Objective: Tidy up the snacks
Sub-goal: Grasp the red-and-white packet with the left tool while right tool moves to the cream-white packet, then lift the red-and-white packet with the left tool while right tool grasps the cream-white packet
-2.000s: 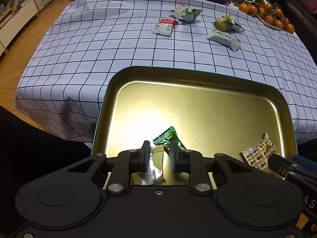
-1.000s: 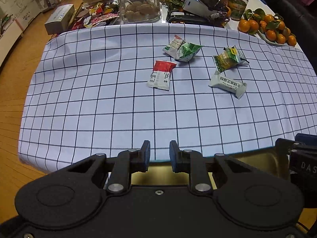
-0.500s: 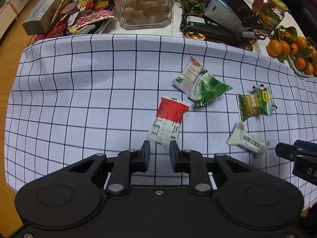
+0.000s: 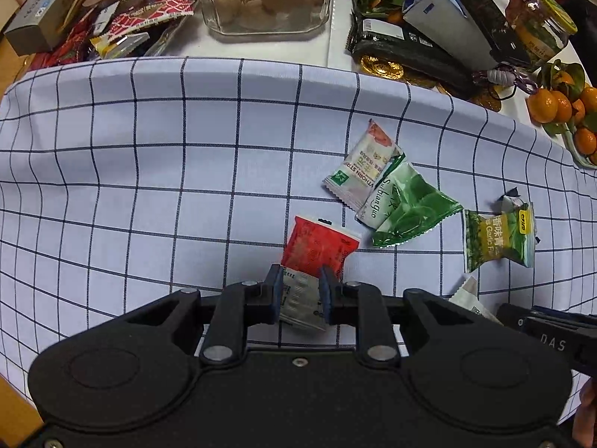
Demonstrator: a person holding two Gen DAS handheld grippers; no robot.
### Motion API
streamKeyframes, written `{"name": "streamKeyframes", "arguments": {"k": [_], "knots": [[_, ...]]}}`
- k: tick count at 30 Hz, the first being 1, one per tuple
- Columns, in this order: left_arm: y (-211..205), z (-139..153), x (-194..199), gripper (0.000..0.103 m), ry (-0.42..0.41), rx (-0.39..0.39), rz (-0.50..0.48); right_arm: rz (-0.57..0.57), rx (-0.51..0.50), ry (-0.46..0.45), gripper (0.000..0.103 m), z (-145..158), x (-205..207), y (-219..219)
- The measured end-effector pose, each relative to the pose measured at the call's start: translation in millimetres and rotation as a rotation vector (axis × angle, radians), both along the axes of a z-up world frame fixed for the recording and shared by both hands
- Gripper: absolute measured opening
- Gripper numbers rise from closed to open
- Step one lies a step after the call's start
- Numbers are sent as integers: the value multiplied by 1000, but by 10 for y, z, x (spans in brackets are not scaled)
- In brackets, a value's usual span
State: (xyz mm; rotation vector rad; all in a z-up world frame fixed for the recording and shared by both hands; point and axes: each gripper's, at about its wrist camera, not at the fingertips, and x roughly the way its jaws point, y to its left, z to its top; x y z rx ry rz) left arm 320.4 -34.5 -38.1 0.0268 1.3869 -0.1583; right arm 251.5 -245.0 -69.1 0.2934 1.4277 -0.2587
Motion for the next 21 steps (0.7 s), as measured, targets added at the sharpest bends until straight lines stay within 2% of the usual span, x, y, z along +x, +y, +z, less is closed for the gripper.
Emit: {"name": "streamKeyframes", "arguments": {"k": [4, 8, 12, 15, 17, 21], "knots": [[-35, -61, 21, 30, 22, -11, -5, 7, 40, 47, 43, -40, -27, 18], [-134, -83, 8, 31, 37, -37, -62, 54, 61, 60, 43, -8, -83, 132], [-236, -76, -25, 33, 5, 9, -99, 80, 29, 21, 43, 107, -102, 175], [-255, -76, -19, 33, -9, 26, -87, 61, -2, -22, 43, 214, -116, 144], [-250, -86, -9, 33, -13, 39, -76, 51, 10, -47, 43, 283, -143, 134], [-259, -128, 17, 43, -21, 59, -58, 55, 85, -72, 43, 350, -135, 132]]}}
